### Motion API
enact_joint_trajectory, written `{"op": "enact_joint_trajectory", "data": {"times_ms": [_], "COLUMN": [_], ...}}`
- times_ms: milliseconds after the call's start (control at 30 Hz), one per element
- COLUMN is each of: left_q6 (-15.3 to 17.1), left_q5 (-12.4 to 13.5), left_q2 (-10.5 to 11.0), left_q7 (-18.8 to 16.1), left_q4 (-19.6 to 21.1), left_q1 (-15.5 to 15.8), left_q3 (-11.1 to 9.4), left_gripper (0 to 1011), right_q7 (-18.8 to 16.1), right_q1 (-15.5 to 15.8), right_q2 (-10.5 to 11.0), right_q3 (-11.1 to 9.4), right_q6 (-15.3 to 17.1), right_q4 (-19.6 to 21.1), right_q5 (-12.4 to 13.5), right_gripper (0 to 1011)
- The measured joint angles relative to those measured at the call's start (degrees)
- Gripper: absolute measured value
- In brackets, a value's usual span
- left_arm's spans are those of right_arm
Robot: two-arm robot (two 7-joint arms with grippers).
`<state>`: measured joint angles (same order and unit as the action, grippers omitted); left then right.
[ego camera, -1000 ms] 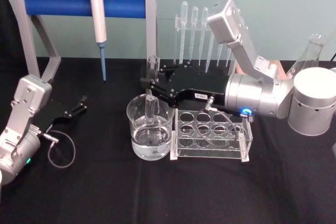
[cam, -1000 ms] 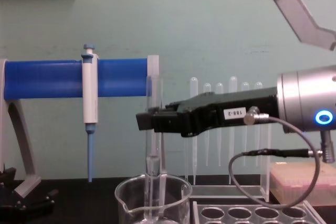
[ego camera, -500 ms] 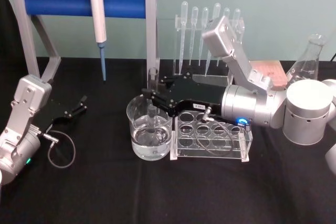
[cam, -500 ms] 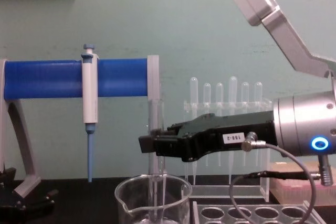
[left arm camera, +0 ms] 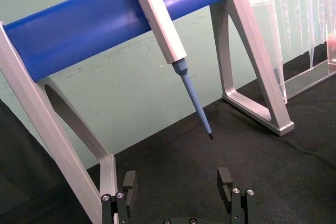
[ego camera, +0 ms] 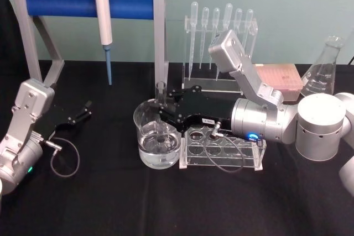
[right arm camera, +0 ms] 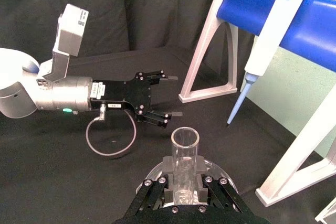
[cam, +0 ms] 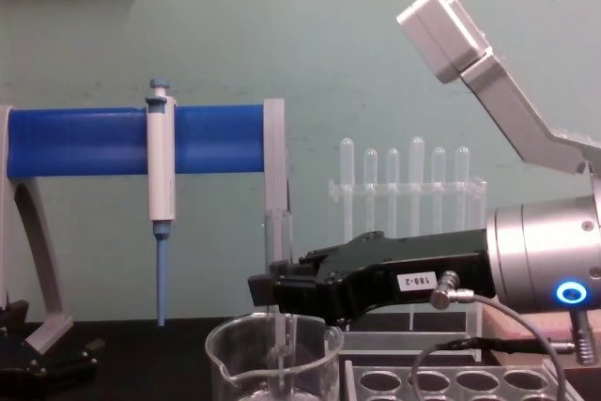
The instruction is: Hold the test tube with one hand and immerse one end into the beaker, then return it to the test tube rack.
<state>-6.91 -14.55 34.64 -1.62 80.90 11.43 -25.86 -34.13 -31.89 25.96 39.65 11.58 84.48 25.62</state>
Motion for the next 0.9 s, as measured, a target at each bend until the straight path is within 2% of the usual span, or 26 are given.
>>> {"op": "enact_joint_trajectory", "data": {"times_ms": [400, 900], "left_q6": [0.0, 0.0], "left_q5": [0.0, 0.0], "left_q2": [0.0, 0.0], "left_q7": [0.0, 0.0], "left_q4": [0.0, 0.0], "left_q1": [0.0, 0.0], "left_q3": [0.0, 0.0], "left_gripper": [1000, 1000], "right_q7": [-0.3, -0.4], "right_q1": [0.6, 0.6], "right_q2": [-0.1, -0.1], "right_q3": [-0.4, -0.4], "right_q6": [0.6, 0.6], "right_q4": [0.1, 0.2], "right_q5": [-1.0, -1.0], "right_gripper": [241, 241]}}
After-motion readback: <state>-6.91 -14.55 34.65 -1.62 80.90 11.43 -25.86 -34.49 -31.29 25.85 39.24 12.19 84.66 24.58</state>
